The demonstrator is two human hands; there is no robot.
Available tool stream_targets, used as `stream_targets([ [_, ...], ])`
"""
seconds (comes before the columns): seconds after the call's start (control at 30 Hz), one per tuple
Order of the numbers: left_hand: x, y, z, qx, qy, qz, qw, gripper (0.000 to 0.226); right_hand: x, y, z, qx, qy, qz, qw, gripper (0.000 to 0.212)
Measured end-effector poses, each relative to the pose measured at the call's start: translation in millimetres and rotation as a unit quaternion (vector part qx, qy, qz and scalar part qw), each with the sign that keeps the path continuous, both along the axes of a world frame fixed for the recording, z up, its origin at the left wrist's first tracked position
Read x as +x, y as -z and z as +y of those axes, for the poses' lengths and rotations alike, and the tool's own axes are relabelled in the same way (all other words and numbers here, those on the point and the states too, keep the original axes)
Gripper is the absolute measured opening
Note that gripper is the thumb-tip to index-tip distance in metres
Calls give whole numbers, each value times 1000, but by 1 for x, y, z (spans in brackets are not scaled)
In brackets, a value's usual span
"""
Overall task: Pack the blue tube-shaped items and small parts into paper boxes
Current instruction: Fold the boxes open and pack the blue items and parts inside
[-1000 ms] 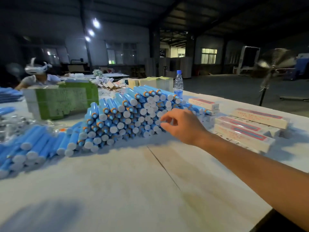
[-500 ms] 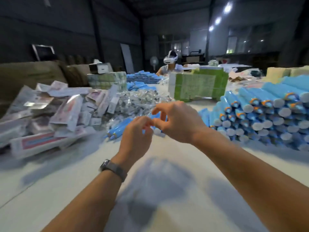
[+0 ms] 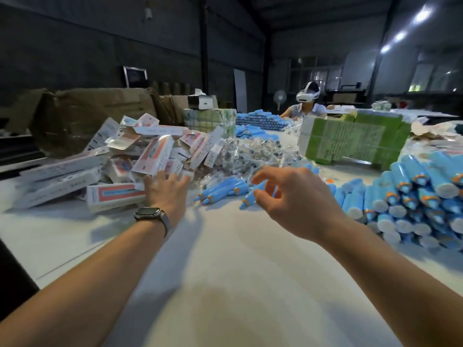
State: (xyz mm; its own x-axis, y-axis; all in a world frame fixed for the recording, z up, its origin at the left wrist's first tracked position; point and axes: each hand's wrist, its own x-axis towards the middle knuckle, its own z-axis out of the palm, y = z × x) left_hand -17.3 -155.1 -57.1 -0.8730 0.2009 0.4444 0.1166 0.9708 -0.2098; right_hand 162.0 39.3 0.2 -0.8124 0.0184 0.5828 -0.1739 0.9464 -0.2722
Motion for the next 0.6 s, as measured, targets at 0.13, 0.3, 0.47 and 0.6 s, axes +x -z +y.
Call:
stream_targets([
  [0.13, -8, 0, -7, 33, 37, 28, 998, 42, -2, 2, 0, -1, 0, -2, 1000, 20],
  [0.3, 6, -11, 10, 72, 126, 101, 984, 46, -4, 3, 3, -16, 11, 2, 1000, 20],
  [0.47, 49, -48, 41, 267, 322, 192, 888, 48, -6, 3, 12, -79, 12, 18, 997, 28],
  [0.6, 91, -70, 69, 455, 510, 131, 718, 43, -6, -4, 25, -215, -23, 44, 975, 61],
])
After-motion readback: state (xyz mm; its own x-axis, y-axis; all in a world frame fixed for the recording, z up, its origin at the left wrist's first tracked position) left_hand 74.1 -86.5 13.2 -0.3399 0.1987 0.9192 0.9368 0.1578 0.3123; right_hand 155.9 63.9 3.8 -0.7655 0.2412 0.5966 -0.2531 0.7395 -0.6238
